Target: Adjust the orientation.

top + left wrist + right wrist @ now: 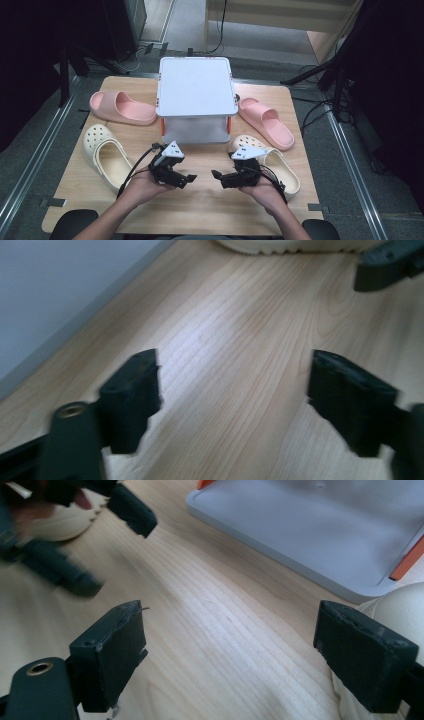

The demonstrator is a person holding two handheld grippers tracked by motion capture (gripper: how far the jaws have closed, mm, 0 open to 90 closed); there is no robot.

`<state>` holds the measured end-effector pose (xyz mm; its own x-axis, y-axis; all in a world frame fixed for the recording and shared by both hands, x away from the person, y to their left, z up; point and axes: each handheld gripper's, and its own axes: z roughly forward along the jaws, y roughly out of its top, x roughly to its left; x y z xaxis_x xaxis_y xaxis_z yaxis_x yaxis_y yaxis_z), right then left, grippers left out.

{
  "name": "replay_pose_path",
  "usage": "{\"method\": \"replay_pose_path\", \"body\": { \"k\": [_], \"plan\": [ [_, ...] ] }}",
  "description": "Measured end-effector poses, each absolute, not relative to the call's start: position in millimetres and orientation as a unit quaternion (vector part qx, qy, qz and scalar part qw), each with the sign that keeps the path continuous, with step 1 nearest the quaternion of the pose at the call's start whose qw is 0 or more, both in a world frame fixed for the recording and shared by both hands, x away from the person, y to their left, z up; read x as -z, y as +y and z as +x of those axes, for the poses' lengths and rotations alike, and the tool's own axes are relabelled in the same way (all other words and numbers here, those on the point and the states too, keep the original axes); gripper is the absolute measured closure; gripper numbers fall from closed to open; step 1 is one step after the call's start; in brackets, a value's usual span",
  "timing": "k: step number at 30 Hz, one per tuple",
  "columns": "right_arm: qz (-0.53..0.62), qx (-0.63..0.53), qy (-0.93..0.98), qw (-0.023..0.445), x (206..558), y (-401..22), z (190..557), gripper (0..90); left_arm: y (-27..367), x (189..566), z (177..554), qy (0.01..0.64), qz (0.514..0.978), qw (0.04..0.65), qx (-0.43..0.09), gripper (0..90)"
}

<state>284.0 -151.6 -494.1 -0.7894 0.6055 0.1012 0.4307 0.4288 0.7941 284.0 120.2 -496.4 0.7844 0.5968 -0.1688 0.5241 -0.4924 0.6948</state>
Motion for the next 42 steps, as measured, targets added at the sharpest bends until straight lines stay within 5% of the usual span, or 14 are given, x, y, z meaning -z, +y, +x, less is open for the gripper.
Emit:
{"method": "replay_pose_path", "body": {
  "k": [6, 15, 19, 42],
  "plan": [
    [0.276, -0.449, 0.844, 0.097, 486, -155, 281, 13.3, 127, 492, 283, 0.324, 0.862, 0.386, -0.057, 38.7],
    [0.283, -0.437, 0.853, 0.041, 486, -161, 288, 42.2, 136, 480, 281, 0.377, 0.842, 0.38, -0.059, 49.9],
    [0.264, -0.46, 0.845, 0.068, 480, -160, 285, 50.2, 145, 474, 279, 0.404, 0.827, 0.387, -0.053, 52.2],
    [0.243, -0.449, 0.857, 0.069, 469, -142, 299, 43.0, 192, 467, 259, 0.477, 0.792, 0.368, -0.102, 47.8]
  ]
}}
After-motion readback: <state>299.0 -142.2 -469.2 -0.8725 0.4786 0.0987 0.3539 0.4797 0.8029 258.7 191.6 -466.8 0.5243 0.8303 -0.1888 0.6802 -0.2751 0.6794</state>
